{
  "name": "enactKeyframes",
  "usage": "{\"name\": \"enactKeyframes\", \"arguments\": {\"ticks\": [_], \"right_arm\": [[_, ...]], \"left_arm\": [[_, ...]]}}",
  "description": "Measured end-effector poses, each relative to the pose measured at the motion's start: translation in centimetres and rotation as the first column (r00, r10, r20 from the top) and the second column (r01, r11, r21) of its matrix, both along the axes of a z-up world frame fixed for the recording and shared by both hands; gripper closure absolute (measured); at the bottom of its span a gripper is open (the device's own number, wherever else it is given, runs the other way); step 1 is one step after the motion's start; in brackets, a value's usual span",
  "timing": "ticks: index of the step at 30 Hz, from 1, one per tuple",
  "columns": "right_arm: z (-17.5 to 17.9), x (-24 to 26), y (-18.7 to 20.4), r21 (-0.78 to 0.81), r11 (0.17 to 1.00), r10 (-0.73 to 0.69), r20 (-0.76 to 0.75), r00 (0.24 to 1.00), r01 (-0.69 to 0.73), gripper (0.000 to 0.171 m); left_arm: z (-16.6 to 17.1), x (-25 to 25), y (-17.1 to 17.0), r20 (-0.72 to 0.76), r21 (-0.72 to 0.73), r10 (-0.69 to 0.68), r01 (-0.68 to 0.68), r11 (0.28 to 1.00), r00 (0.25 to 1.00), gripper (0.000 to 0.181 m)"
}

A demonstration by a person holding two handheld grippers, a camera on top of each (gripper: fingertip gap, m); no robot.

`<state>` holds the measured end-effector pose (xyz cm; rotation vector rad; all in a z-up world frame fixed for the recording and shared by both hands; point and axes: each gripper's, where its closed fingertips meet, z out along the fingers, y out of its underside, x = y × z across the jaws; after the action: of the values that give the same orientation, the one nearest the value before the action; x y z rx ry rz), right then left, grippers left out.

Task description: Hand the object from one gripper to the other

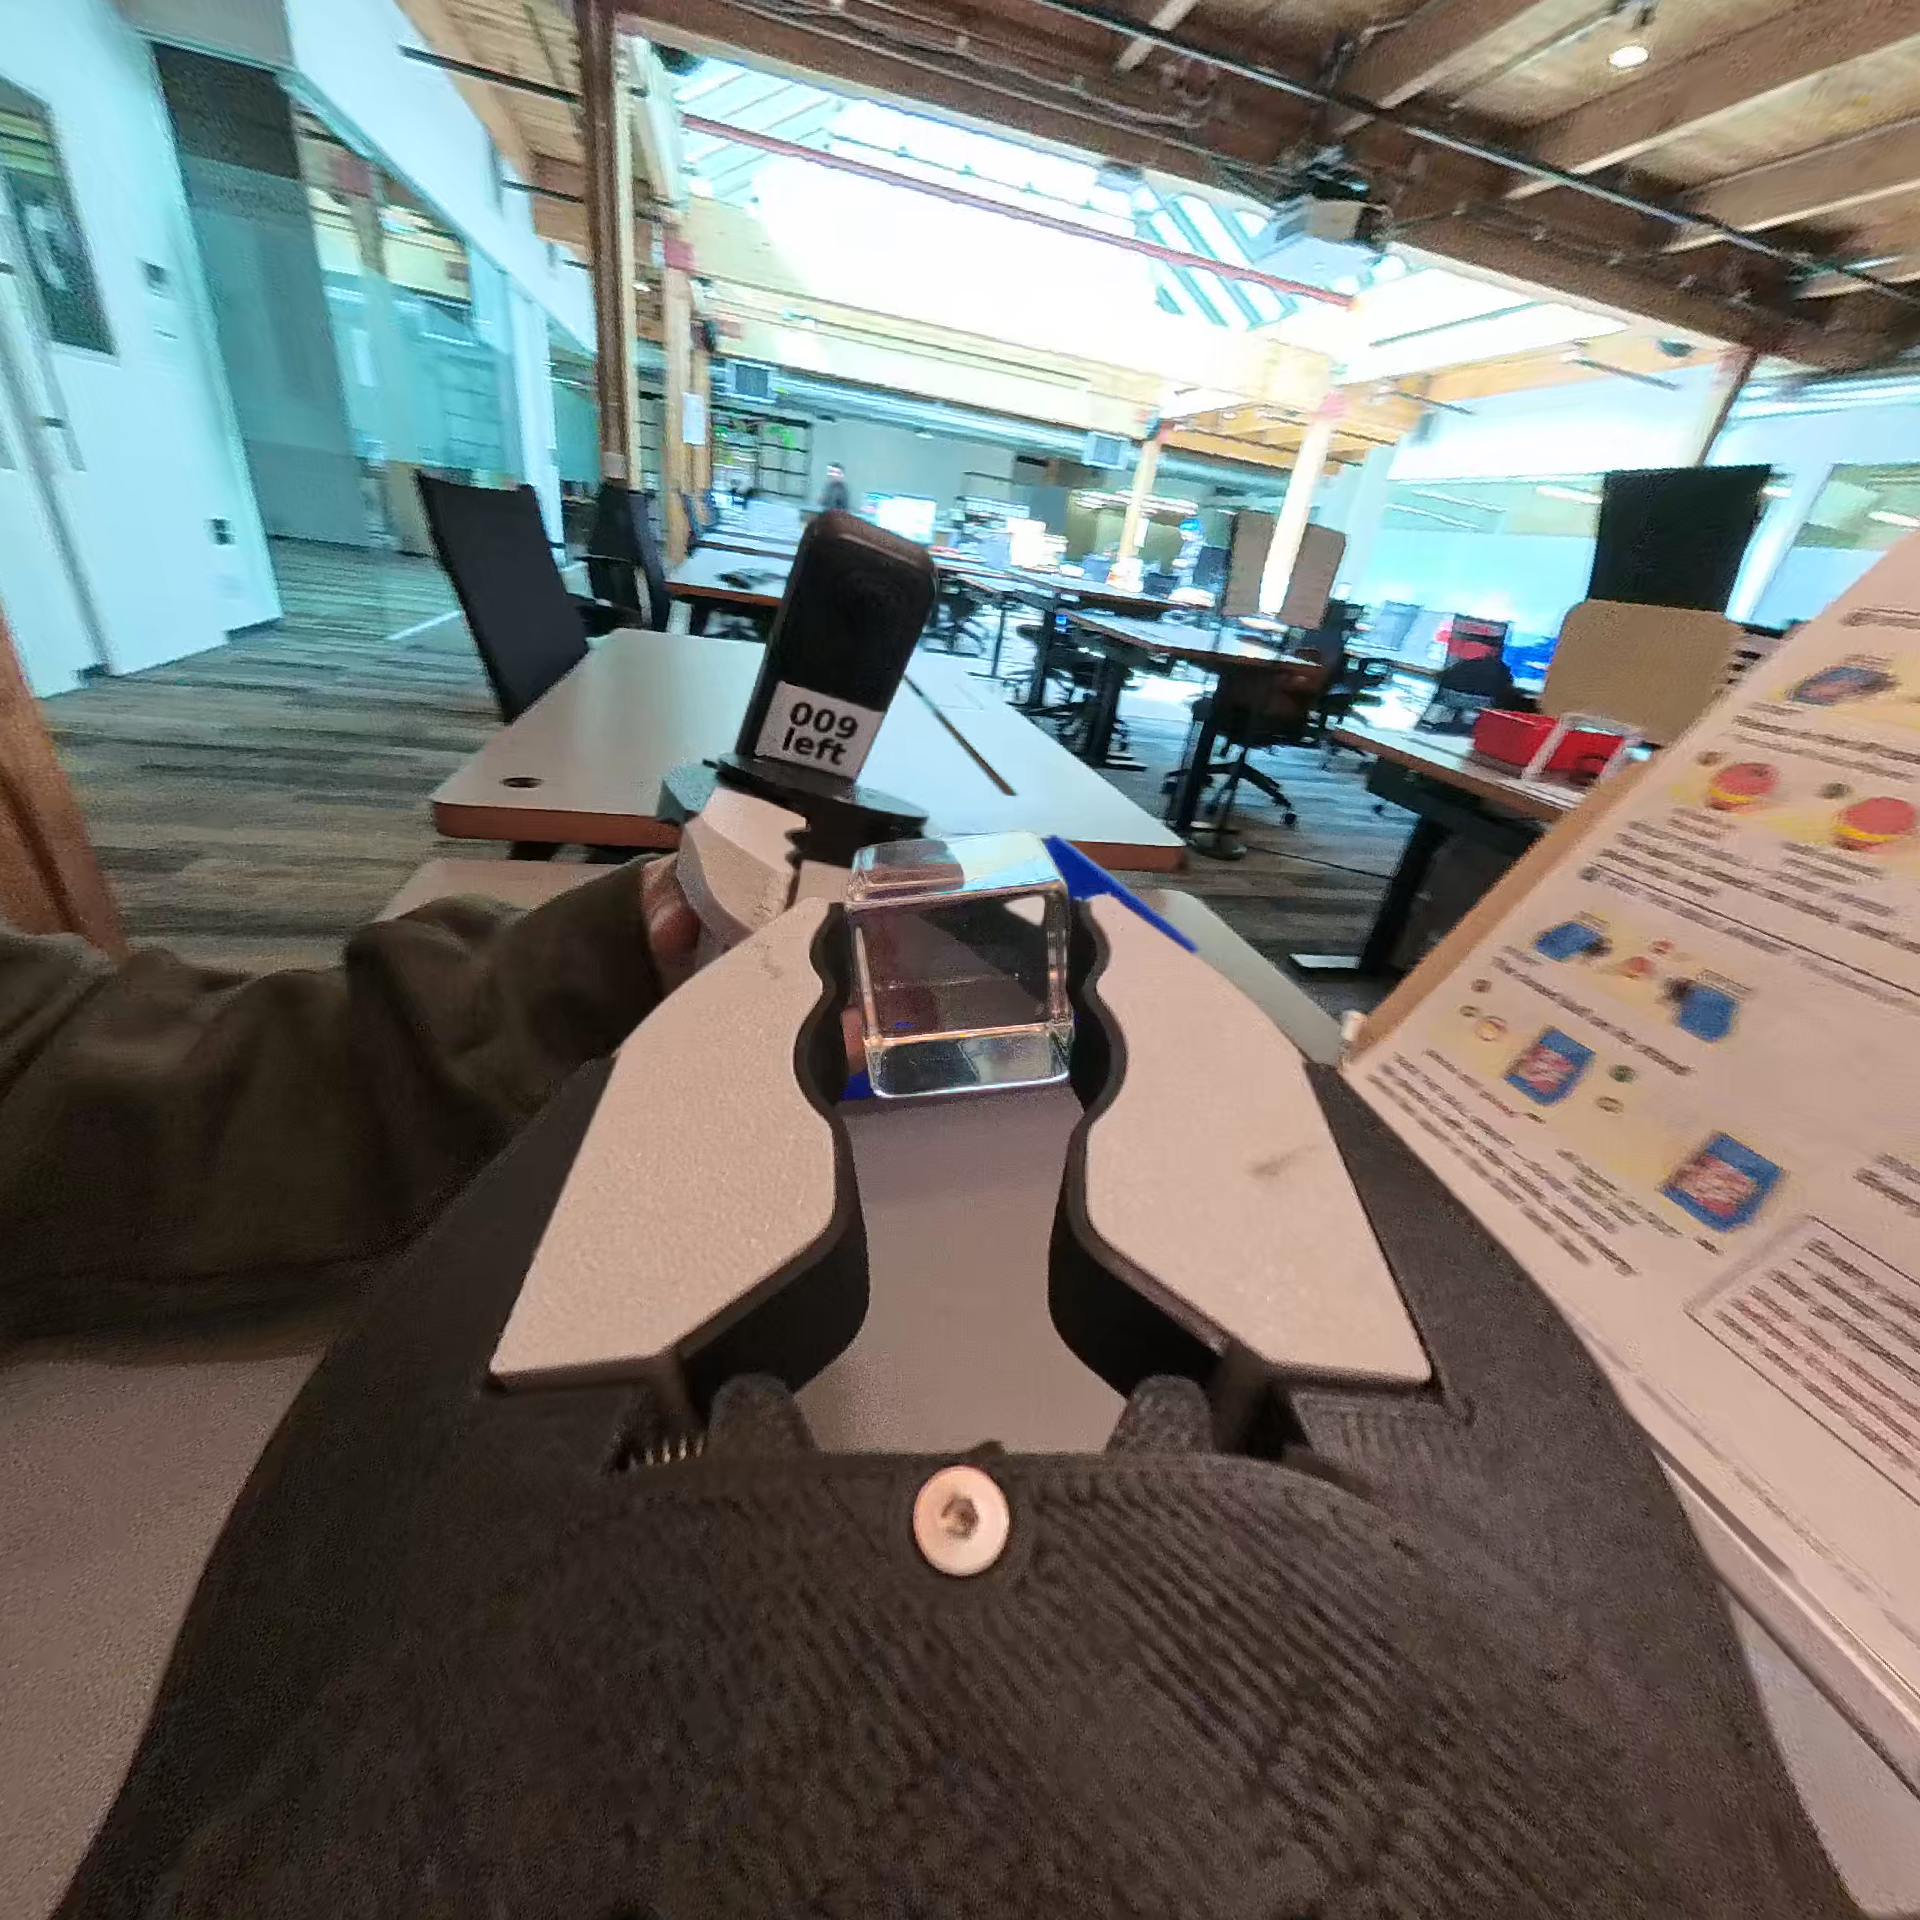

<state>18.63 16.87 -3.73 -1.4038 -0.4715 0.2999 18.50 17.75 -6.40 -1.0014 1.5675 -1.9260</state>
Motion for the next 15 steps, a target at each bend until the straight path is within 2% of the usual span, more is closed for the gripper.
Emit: {"name": "enactKeyframes", "arguments": {"ticks": [1, 2, 4, 6, 8, 12, 15], "right_arm": [[0.1, 0.5, 0.0, -0.01, 1.0, -0.023, -0.014, 1.0, 0.023, 0.13], [0.2, 1.1, 0.2, -0.022, 0.999, -0.045, -0.051, 0.998, 0.044, 0.13], [0.3, 2.3, 0.6, -0.042, 0.995, -0.094, -0.155, 0.983, 0.089, 0.131], [0.3, 3.1, 1.0, -0.053, 0.992, -0.121, -0.244, 0.962, 0.112, 0.13], [0.2, 3.6, 1.4, -0.063, 0.99, -0.141, -0.326, 0.935, 0.128, 0.131], [1.0, 4.0, 1.3, -0.033, 0.999, -0.052, -0.563, 0.825, 0.041, 0.131], [1.7, 3.8, 1.0, 0.001, 0.999, 0.027, -0.68, 0.733, -0.036, 0.131]], "left_arm": [[-0.1, 0.4, 0.3, -0.022, -0.028, 0.014, -0.014, 0.999, 1.0, 0.106], [-0.2, 0.8, 0.5, -0.014, -0.013, 0.043, -0.043, 0.999, 0.999, 0.106], [-1.0, 1.7, 1.0, 0.03, 0.133, 0.168, -0.171, 0.976, 0.985, 0.106], [-1.6, 2.8, 1.4, 0.089, 0.304, 0.293, -0.306, 0.902, 0.952, 0.104], [-0.7, 3.6, 1.4, 0.192, 0.363, 0.392, -0.436, 0.823, 0.9, 0.1], [1.4, 4.2, 1.1, 0.427, 0.363, 0.527, -0.673, 0.644, 0.735, 0.113], [2.3, 3.8, 1.6, 0.611, 0.354, 0.553, -0.821, 0.448, 0.566, 0.122]]}}
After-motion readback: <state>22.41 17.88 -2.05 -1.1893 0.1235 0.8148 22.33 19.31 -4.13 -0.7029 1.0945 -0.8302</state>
